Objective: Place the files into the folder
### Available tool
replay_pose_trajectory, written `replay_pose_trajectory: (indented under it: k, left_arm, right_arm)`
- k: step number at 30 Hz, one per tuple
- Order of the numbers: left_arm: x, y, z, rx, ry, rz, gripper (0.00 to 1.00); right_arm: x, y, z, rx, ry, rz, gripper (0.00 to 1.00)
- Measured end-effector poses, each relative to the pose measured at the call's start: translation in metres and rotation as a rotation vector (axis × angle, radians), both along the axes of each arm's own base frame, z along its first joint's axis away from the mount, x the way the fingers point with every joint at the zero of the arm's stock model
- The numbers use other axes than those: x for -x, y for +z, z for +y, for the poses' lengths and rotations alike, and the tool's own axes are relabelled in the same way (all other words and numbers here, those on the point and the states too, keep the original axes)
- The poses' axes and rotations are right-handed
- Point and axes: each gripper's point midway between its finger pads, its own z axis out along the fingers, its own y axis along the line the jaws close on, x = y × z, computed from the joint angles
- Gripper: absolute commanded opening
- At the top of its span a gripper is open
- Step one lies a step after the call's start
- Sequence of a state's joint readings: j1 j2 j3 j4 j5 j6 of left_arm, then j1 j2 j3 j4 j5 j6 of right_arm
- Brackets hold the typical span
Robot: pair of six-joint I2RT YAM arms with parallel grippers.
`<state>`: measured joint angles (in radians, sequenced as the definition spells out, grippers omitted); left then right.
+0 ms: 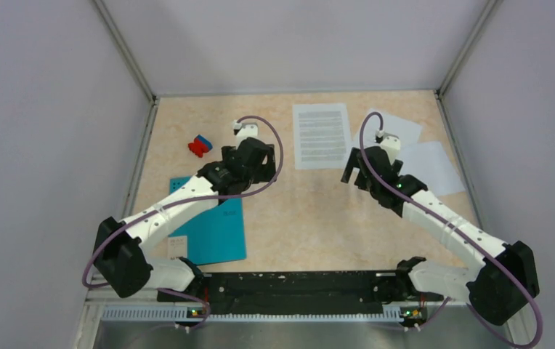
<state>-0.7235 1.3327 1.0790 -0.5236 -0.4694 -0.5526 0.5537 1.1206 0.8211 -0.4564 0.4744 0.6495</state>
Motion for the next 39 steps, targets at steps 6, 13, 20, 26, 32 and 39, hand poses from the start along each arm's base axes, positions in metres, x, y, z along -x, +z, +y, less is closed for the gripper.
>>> replay_pose_trajectory:
  k: [6, 13, 20, 26, 32, 39]
  left_arm:
    - [-0.002, 0.001, 0.004, 0.01, 0.029, -0.003, 0.99]
    - [-0.004, 0.006, 0.022, 0.021, 0.122, -0.016, 0.99]
    - [-0.007, 0.003, 0.068, 0.041, 0.321, 0.008, 0.99]
    - [0.0, -0.039, 0.159, 0.064, 0.611, 0.092, 0.99]
    - [0.026, -0.073, 0.223, 0.129, 0.831, 0.142, 0.99]
    - [0.039, -0.083, 0.276, 0.203, 1.021, 0.113, 0.99]
  right_arm:
    - [0.004, -0.005, -0.001, 0.011, 0.005, 0.027, 0.99]
    - [0.0, -0.01, 0.012, -0.013, 0.043, 0.058, 0.99]
    - [-0.002, -0.023, 0.031, -0.056, 0.107, 0.103, 0.99]
    - [-0.004, -0.024, 0.047, -0.108, 0.168, 0.108, 0.99]
    - [-0.004, -0.028, 0.063, -0.153, 0.23, 0.111, 0.99]
    - [0.0, -0.045, 0.07, -0.129, 0.295, 0.159, 0.99]
